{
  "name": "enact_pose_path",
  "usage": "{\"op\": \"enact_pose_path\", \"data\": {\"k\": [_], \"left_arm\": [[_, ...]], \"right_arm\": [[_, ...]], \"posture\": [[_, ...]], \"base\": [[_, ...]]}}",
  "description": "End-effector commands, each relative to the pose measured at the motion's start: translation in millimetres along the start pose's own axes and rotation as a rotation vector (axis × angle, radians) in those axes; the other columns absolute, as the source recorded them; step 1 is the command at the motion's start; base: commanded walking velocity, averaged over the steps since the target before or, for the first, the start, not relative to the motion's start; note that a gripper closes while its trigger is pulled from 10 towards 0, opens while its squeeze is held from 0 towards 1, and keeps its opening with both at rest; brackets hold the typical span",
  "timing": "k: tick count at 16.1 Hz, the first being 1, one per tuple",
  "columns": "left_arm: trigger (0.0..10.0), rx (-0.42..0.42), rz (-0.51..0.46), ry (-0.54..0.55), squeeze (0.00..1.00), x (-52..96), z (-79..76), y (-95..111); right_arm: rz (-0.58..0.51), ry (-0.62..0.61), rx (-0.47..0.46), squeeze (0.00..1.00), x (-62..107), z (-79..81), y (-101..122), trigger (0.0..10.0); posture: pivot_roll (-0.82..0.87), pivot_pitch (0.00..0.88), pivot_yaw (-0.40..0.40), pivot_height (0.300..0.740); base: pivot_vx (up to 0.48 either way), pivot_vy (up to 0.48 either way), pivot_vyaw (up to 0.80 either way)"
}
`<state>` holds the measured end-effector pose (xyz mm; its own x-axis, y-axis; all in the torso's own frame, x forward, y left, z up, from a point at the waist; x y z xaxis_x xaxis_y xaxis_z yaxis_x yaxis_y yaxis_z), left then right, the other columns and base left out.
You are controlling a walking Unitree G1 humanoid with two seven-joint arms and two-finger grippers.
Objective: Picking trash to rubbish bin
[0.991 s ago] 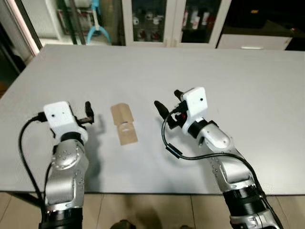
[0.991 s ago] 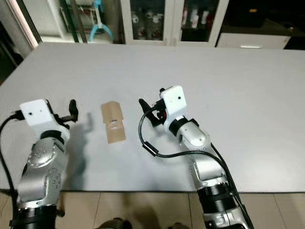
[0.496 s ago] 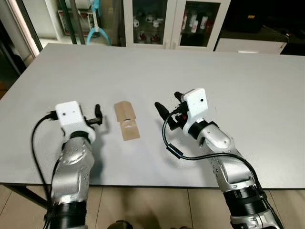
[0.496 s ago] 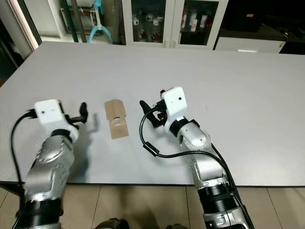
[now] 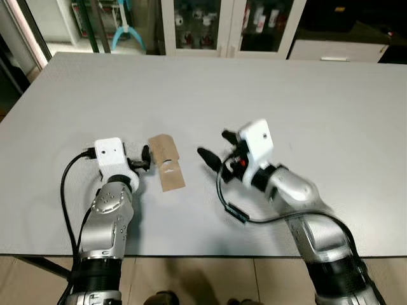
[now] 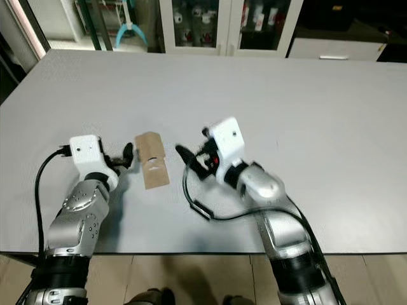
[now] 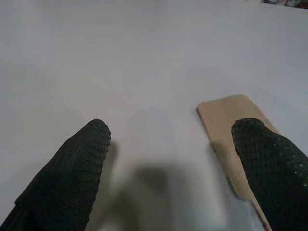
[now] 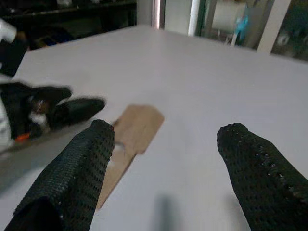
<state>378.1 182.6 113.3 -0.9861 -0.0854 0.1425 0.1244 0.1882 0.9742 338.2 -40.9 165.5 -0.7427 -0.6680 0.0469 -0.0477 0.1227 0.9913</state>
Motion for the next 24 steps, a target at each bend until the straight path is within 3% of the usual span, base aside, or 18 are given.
{"op": "enact_pose_path", "data": {"k": [1, 3, 6, 10, 14, 16, 24], "left_arm": [[10.0, -0.004, -0.002, -0.056, 0.0, -5.7, -14.1, 1.8], [10.0, -0.008, -0.011, -0.101, 0.0, -10.4, -25.9, 5.5], [10.0, -0.019, -0.007, -0.163, 0.0, -18.1, -45.1, 10.1], [10.0, -0.029, 0.055, -0.202, 0.0, -21.7, -61.7, -9.3], [10.0, -0.058, 0.124, -0.11, 0.0, -29.5, -44.8, -22.7], [10.0, -0.067, 0.07, -0.067, 0.0, -32.2, -34.6, -9.2], [10.0, -0.074, 0.004, -0.044, 0.0, -34.6, -35.5, 17.7]], "right_arm": [[0.011, 0.005, 0.008, 0.0, 3.9, 4.7, 1.5, 10.0], [0.018, 0.022, 0.014, 0.0, 5.9, 10.6, 1.1, 10.0], [0.028, 0.004, 0.021, 0.0, 6.9, 6.2, 1.4, 10.0], [0.032, -0.012, 0.023, 0.0, 9.5, 6.1, 2.0, 10.0], [0.041, -0.013, 0.033, 0.0, 12.3, 6.5, 0.8, 10.0], [0.047, -0.021, 0.04, 0.0, 12.6, 3.3, -0.5, 10.0], [0.045, -0.011, 0.042, 0.0, 10.3, 6.0, -0.9, 10.0]], "posture": [[-0.17, 0.169, 0.029, 0.74], [-0.18, 0.171, 0.037, 0.74], [-0.19, 0.172, 0.054, 0.74], [-0.21, 0.171, 0.066, 0.74], [-0.21, 0.172, 0.064, 0.74], [-0.21, 0.174, 0.062, 0.74], [-0.19, 0.174, 0.059, 0.74]], "base": [[0.0, 0.0, 0.0], [0.0, 0.0, 0.0], [0.0, 0.0, 0.0], [0.0, 0.0, 0.0], [0.0, 0.0, 0.0], [0.0, 0.0, 0.0], [0.0, 0.0, 0.0]]}}
Point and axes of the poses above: a point about 5 cm out from each wrist's last joint towards the gripper, its own x axis pointing back from the gripper into the wrist, its own y axis along the axis of the wrist's last joint, z = x × y, the point moved 6 cm from there along -x, pointing out of the wrist towards the gripper, and after that the axes turned 5 degrees about x, right-handed, at the moved point
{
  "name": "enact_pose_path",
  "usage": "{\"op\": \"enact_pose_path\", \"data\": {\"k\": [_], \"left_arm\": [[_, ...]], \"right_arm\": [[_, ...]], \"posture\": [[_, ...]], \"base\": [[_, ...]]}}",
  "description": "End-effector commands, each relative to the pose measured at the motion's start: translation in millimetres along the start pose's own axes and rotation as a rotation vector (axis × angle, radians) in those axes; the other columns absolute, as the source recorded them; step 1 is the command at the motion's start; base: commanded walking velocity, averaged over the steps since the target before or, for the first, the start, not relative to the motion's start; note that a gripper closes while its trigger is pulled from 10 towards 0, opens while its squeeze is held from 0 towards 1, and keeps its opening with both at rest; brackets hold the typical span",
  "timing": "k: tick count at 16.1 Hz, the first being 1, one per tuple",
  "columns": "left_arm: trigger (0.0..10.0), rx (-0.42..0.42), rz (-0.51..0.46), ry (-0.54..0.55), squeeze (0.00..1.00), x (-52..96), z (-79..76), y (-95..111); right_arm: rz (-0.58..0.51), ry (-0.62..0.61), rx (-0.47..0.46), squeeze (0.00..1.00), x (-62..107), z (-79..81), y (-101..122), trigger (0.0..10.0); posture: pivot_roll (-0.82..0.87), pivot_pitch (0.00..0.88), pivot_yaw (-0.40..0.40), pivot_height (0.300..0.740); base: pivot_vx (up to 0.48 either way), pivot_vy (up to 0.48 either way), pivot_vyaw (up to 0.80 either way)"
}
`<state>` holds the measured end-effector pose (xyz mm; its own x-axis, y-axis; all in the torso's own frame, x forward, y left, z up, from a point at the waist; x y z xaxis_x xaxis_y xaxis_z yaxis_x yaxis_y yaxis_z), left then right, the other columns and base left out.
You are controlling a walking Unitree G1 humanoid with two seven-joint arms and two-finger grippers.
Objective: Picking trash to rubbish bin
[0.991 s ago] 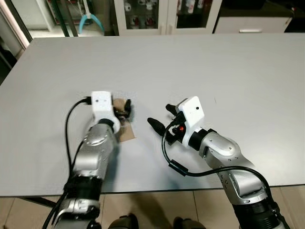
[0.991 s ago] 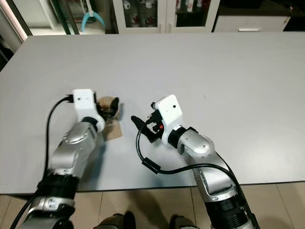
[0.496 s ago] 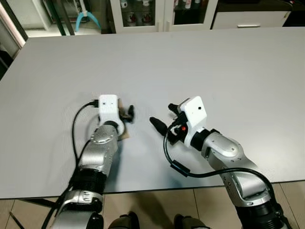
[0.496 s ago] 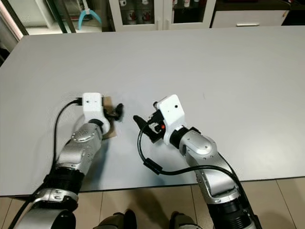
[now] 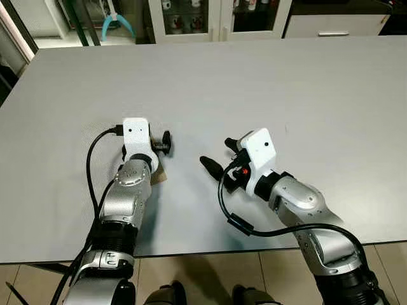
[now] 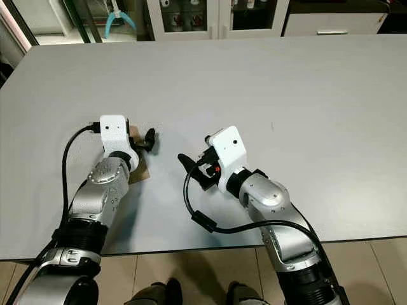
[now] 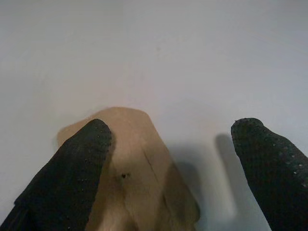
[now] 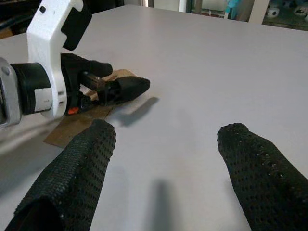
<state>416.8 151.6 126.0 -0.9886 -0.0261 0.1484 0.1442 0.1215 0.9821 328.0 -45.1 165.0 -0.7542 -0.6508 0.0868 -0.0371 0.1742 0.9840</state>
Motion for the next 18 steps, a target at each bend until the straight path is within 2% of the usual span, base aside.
{"op": "enact_pose_path", "data": {"k": [1, 3, 6, 9, 12, 17, 18], "left_arm": [[10.0, -0.005, -0.021, 0.017, 0.0, -0.3, 1.6, 10.2], [10.0, 0.001, -0.033, 0.031, 0.0, 0.1, 3.1, 13.9], [10.0, -0.005, 0.016, 0.063, 0.0, 1.8, 12.7, -0.5], [10.0, -0.006, 0.045, 0.07, 0.0, 3.0, 14.6, -7.3], [10.0, 0.033, 0.113, 0.081, 0.0, 3.9, 18.4, -23.8], [10.0, 0.064, 0.248, 0.132, 0.0, 12.0, 35.2, -62.8], [6.0, 0.07, 0.266, 0.13, 0.0, 14.3, 36.7, -70.4]], "right_arm": [[0.002, 0.002, 0.01, 0.0, 0.1, 2.2, -0.4, 10.0], [0.002, 0.002, 0.01, 0.0, 0.0, 2.0, -0.7, 10.0], [0.002, 0.006, 0.012, 0.0, -0.2, 2.7, -0.6, 10.0], [0.004, 0.005, 0.014, 0.0, 0.4, 2.2, -0.9, 10.0], [0.004, 0.005, 0.016, 0.0, 0.9, 2.0, -1.1, 10.0], [0.009, 0.003, 0.019, 0.0, 2.3, 0.6, -2.6, 10.0], [0.008, 0.005, 0.02, 0.0, 2.1, 0.9, -2.4, 10.0]], "posture": [[-0.19, 0.174, 0.059, 0.74], [-0.19, 0.174, 0.059, 0.74], [-0.19, 0.175, 0.057, 0.74], [-0.2, 0.178, 0.055, 0.74], [-0.2, 0.178, 0.055, 0.74], [-0.2, 0.174, 0.054, 0.74], [-0.2, 0.174, 0.054, 0.74]], "base": [[0.0, 0.0, 0.0], [0.0, 0.0, 0.0], [0.0, 0.0, 0.0], [0.0, 0.0, 0.0], [0.0, 0.0, 0.0], [0.0, 0.0, 0.0], [0.0, 0.0, 0.0]]}}
Point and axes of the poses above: a point about 5 cm out from each wrist's last joint towards the gripper, its own x axis pointing back from the gripper into the wrist, its own y axis along the axis of the wrist's last joint, z = x × y, the point moved 6 cm from there along -x, pointing out of the wrist towards the gripper, and after that the axes turned 5 degrees about x, right-handed, at the moved point
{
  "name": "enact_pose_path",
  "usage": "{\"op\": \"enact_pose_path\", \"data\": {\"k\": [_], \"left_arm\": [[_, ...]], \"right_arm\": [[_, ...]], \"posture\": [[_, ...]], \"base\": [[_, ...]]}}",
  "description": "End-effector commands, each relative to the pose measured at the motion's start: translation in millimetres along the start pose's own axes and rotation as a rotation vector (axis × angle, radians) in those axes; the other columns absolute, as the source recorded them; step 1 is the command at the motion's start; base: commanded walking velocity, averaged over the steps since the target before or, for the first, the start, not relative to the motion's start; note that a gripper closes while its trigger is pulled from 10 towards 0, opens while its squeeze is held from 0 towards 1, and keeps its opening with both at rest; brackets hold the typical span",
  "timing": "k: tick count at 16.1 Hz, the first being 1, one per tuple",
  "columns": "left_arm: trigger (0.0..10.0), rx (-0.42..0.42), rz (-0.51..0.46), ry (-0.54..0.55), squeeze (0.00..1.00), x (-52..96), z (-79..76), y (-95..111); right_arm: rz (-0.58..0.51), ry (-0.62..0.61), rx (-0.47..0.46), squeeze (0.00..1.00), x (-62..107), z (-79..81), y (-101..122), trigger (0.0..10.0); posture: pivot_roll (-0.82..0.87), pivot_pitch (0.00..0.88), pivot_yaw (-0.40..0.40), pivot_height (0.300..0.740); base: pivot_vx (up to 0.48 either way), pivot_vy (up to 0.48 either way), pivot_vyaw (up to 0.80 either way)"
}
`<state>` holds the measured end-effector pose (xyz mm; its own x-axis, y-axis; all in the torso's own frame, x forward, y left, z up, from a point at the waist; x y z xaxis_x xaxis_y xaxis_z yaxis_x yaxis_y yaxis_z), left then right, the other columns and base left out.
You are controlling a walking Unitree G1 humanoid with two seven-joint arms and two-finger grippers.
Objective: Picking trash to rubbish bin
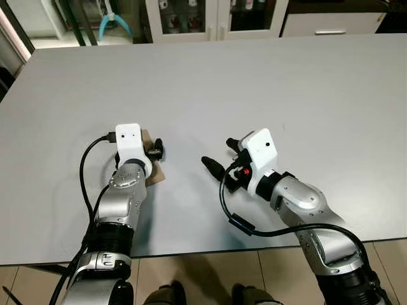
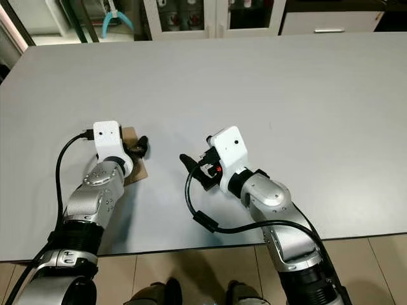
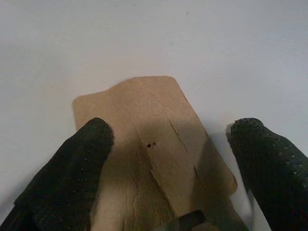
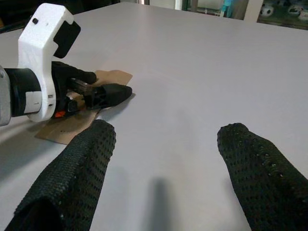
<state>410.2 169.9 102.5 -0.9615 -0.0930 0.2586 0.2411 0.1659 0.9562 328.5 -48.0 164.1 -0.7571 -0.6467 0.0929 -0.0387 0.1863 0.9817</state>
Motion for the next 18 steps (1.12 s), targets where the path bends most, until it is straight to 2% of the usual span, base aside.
{"op": "enact_pose_path", "data": {"k": [1, 2, 18], "left_arm": [[3.6, 0.028, 0.171, 0.05, 0.0, 6.0, 18.9, -51.8], [0.0, 0.044, 0.185, 0.05, 0.0, 8.5, 19.5, -59.2], [0.0, 0.117, 0.143, 0.002, 0.0, 11.4, 3.8, -52.1]], "right_arm": [[0.001, 0.009, 0.011, 0.0, 0.6, 3.4, -0.9, 10.0], [0.001, 0.01, 0.012, 0.0, 1.0, 3.1, -0.7, 10.0], [0.009, 0.011, 0.017, 0.0, 0.7, 2.5, -3.2, 10.0]], "posture": [[-0.2, 0.174, 0.054, 0.74], [-0.2, 0.174, 0.052, 0.74], [-0.2, 0.173, 0.047, 0.74]], "base": [[0.0, 0.0, 0.0], [0.0, 0.0, 0.0], [0.0, 0.0, 0.0]]}}
Point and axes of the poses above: a point about 5 cm out from each wrist's last joint towards the gripper, its own x axis pointing back from the gripper into the wrist, its own y axis along the axis of the wrist's last joint, z = x × y, the point moved 6 cm from there along -x, pointing out of the wrist towards the gripper, and after that the axes turned 5 degrees about x, right-handed, at the moved point
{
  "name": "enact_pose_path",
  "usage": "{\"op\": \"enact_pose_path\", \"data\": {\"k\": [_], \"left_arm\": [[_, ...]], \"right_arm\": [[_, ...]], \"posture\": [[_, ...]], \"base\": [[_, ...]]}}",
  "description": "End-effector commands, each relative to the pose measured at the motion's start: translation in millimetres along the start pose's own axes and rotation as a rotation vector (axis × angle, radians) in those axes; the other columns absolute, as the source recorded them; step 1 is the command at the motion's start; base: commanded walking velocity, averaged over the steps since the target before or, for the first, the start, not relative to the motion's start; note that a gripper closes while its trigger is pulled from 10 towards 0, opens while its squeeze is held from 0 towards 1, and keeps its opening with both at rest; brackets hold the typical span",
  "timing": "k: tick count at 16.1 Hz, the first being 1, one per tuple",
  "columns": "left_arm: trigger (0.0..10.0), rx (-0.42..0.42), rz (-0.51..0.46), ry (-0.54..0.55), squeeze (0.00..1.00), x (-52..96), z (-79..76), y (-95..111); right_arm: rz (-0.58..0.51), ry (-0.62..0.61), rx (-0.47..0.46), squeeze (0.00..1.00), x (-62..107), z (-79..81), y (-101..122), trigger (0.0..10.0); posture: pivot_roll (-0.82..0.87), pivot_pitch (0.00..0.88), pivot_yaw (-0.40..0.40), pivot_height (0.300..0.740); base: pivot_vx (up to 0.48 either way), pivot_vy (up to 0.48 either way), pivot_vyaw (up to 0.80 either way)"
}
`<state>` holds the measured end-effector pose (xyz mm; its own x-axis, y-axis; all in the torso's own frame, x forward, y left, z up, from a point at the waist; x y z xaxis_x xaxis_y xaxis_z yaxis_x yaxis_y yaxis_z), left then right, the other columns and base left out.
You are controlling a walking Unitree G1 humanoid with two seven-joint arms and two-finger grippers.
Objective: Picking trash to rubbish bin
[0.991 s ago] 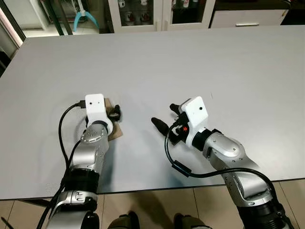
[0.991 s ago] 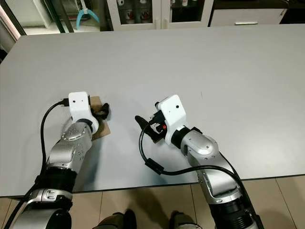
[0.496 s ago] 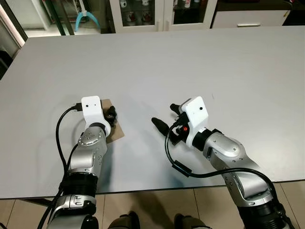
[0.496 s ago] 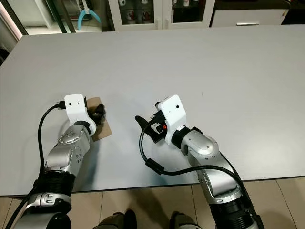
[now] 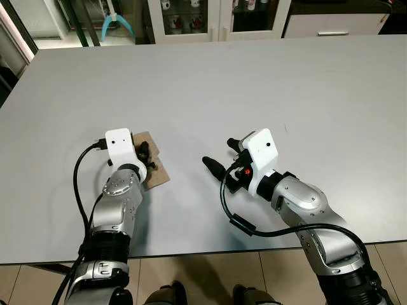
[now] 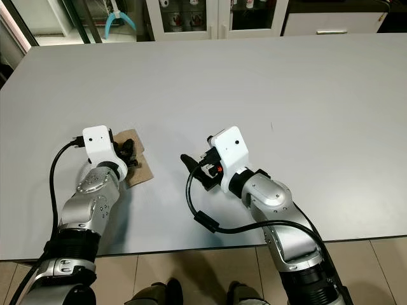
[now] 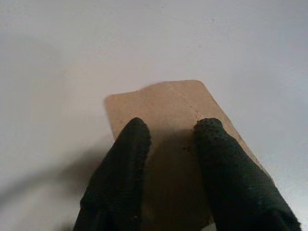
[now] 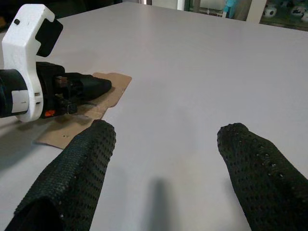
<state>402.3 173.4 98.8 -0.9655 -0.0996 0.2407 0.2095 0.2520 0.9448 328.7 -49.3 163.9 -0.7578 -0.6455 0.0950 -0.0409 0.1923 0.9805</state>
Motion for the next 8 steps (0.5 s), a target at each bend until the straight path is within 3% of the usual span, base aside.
{"op": "enact_pose_path", "data": {"k": [1, 8], "left_arm": [[0.0, 0.03, 0.16, 0.004, 0.0, 6.1, 2.0, -46.2], [0.0, 0.096, 0.161, -0.047, 0.0, 11.1, -21.3, -43.5]], "right_arm": [[0.008, 0.012, 0.011, 0.0, 0.1, 3.6, -3.1, 10.0], [0.013, 0.012, 0.01, 0.0, 0.4, 4.1, -5.1, 10.0]], "posture": [[-0.2, 0.173, 0.047, 0.74], [-0.2, 0.173, 0.047, 0.74]], "base": [[0.0, 0.0, 0.0], [0.0, 0.0, 0.0]]}}
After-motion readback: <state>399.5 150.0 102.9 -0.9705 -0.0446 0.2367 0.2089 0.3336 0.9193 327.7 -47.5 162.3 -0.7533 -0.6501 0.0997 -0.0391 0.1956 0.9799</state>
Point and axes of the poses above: a point about 5 cm out from each wrist's last joint towards the gripper, its own x axis pointing back from the gripper into the wrist, its own y axis along the axis of the wrist's last joint, z = x × y, the point moved 6 cm from there along -x, pointing out of the wrist towards the gripper, and after that the axes turned 5 degrees about x, right-handed, at the moved point
